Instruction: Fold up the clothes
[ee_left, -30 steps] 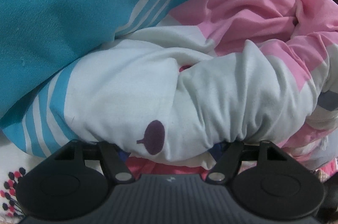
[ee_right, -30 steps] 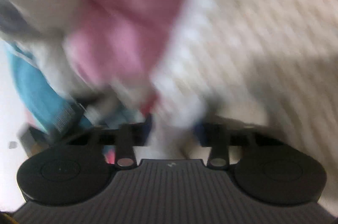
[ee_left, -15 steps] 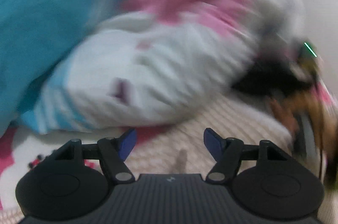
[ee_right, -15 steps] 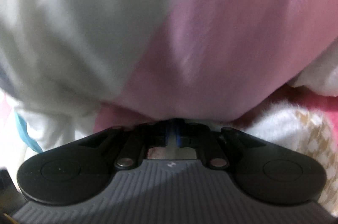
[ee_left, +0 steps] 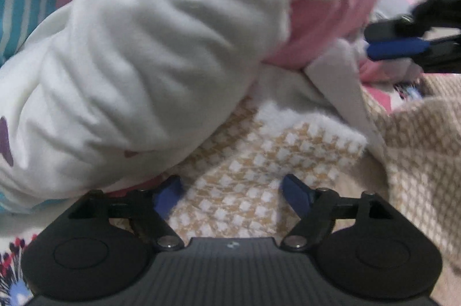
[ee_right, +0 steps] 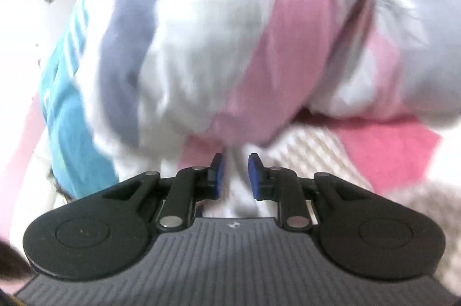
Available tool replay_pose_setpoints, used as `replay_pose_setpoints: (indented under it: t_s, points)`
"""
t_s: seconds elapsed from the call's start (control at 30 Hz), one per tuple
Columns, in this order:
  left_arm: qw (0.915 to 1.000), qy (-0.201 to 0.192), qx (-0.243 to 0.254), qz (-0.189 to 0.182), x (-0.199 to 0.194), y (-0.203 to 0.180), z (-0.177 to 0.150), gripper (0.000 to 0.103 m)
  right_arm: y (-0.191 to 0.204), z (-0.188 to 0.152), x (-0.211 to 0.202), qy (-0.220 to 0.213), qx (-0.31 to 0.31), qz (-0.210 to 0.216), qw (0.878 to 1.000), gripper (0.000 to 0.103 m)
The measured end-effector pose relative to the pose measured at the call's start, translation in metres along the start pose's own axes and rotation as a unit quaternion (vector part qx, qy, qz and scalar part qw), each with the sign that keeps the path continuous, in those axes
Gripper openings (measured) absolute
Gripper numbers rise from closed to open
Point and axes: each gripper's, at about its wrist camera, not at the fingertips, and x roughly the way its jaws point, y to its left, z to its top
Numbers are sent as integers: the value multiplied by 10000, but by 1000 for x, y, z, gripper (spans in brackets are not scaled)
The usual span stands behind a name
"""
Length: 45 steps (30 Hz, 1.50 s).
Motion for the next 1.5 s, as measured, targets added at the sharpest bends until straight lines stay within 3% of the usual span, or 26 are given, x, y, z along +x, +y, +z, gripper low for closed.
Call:
replay_pose_setpoints:
  t_s: [0.17,0.37,0.47,0.57,0.7,0.8,0.9,1.0,1.13,1.23,1.3,1.33,1.37,1.5]
  points:
    - [9999,34,-93,58,-27,5,-4,78,-7,-16,1,323,-4,-30,9995,18]
    - [9997,75,-204,128,-60,11,-8,78,27,-32,1,342,-243,170,9990,18]
    - [9954,233,-615,697,-116,38,-20,78,36,-55,20,661,-494,63,9966,18]
    - [9847,404,-1062,1321,-177,67,-34,78,38,-90,10,1074,-923,-238,9896,18]
    - [9608,628,-1647,2140,-257,106,-51,78,36,-131,0,1599,-1331,-504,9768,18]
    - [9389,854,-1878,2755,-329,129,-71,78,36,-158,-1,1891,-1332,-420,9720,18]
    - [9286,1129,-1844,3016,-364,127,-91,82,50,-188,-7,2139,-1370,-111,9671,18]
    - [9292,1461,-1955,2774,-368,119,-122,83,80,-229,-4,2638,-1605,415,9502,18]
    - [9389,1934,-2074,1952,-346,83,-175,81,119,-303,2,3610,-1868,913,9091,18]
    - [9471,2235,-1984,1173,-335,41,-215,81,121,-363,-20,4174,-2448,436,8740,18]
    - [9445,2380,-2151,710,-334,20,-238,81,114,-390,-53,4182,-2915,-123,8602,19]
    - [9419,2445,-2253,484,-334,10,-249,81,110,-396,-71,4182,-2893,-311,8605,19]
    - [9386,2475,-2386,286,-332,3,-257,81,105,-396,-87,4153,-2661,-453,8687,20]
    - [9183,2482,-3073,-271,-318,-9,-281,82,90,-383,-127,3548,-1296,-947,9211,27]
